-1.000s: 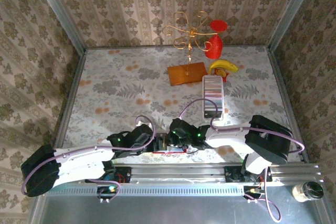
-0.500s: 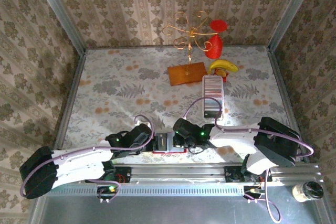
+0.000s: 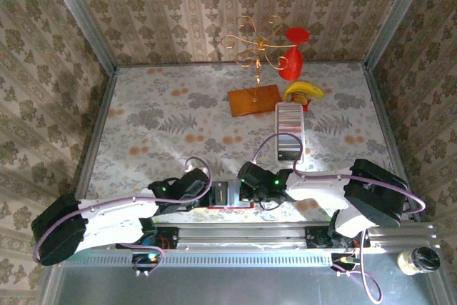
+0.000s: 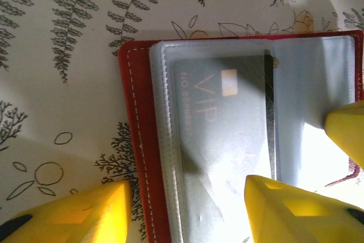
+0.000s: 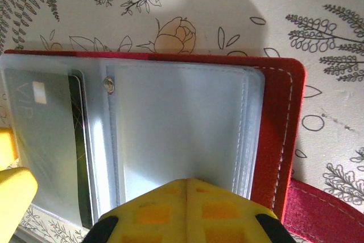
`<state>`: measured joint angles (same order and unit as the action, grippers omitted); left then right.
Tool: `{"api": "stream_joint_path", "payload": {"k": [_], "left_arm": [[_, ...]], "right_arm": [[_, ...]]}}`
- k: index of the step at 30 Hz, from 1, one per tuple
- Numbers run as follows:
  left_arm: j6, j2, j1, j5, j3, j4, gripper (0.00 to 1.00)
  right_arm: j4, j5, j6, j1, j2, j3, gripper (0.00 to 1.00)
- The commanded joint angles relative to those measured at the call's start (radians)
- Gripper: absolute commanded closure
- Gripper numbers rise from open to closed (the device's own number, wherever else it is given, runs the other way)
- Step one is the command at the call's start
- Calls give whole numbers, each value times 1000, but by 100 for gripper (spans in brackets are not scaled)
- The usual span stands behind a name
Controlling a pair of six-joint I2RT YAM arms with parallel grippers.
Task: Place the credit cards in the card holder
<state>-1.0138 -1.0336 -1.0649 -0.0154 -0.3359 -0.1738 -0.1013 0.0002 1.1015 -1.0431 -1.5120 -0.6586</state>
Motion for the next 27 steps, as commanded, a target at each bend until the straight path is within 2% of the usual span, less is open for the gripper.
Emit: {"api": "stream_joint_path", "payload": {"k": [1,11,17,27], "left_arm": [[-17,-17,-5,-69,-15,57,45],[-39,12,-6,-76,-9,98,45],[-56,89,-6,-50,1,87,55],[-27,75,-13,-73,-38,112,54]], "right_arm": [[4,15,9,3,-35,30,97],[15,15,14,2,-26,43,97],[41,13,23,2,-22,63,97],[79,6,28,-1,-17,76,97]]}}
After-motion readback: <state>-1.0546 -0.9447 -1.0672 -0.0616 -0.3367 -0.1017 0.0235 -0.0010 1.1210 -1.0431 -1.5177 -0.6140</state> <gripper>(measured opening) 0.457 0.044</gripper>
